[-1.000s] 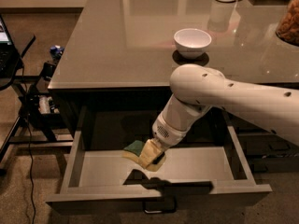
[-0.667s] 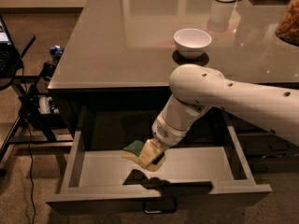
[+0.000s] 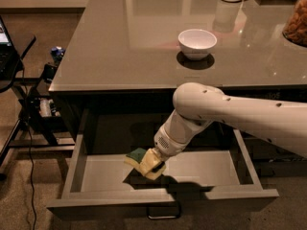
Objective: Place sponge into top drawer
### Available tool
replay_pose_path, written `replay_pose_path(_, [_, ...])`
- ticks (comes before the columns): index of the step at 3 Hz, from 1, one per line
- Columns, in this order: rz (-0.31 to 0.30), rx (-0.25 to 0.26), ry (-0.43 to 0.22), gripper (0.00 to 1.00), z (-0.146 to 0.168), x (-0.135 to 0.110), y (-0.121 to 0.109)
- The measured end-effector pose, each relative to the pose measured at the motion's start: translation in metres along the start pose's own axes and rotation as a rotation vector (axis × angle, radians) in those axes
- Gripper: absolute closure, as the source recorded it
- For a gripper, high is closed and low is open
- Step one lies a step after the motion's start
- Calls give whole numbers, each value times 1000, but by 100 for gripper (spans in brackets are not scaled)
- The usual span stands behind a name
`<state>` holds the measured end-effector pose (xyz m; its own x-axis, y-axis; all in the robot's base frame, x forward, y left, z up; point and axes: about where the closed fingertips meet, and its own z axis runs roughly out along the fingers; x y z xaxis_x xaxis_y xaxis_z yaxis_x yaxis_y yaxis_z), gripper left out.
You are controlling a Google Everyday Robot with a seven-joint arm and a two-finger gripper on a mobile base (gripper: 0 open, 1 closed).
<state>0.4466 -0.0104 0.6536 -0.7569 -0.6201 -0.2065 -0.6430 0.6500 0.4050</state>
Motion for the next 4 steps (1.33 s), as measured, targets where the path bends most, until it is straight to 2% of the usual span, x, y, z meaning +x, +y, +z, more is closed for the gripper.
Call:
replay_pose_path(1, [22, 1, -12, 100, 18, -6, -11])
replay_pose_path(3, [68, -9, -14, 100, 42, -4, -20])
replay_pose_path(4, [68, -9, -14, 81, 42, -4, -20])
